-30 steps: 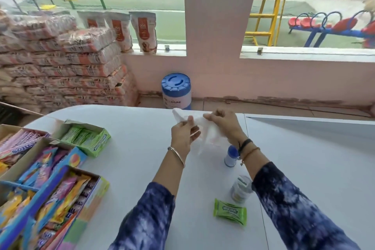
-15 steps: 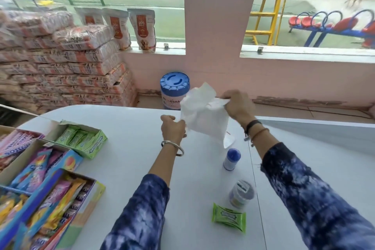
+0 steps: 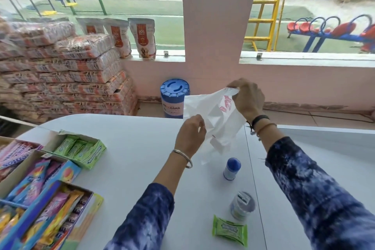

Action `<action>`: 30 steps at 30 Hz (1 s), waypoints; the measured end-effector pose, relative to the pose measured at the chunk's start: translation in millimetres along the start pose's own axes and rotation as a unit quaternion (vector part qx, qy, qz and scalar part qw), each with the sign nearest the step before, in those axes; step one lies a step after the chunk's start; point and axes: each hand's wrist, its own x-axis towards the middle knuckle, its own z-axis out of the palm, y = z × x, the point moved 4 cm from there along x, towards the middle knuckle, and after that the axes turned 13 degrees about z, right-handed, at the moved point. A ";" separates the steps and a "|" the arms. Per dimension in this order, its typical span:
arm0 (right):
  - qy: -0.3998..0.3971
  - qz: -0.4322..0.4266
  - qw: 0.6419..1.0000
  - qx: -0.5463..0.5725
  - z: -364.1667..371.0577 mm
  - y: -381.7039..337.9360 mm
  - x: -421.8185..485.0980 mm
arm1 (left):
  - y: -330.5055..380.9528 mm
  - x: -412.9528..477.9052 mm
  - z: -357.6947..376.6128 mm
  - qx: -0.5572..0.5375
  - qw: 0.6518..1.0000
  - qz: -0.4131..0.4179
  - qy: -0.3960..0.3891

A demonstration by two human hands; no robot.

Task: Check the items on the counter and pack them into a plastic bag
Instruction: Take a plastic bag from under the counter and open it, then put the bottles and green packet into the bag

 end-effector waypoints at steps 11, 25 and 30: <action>0.007 0.074 0.997 0.013 7.1 19.4 10.9 | 9.6 -2.5 43.7 0.004 0.995 -0.094 -0.019; -0.226 -0.083 0.881 -0.408 50.1 100.0 -31.5 | -43.8 0.7 -21.2 -0.549 0.781 -0.267 0.135; -0.118 -0.049 0.899 -0.419 31.4 88.9 -21.6 | -26.4 -8.4 -19.8 -0.311 0.918 -0.206 -0.138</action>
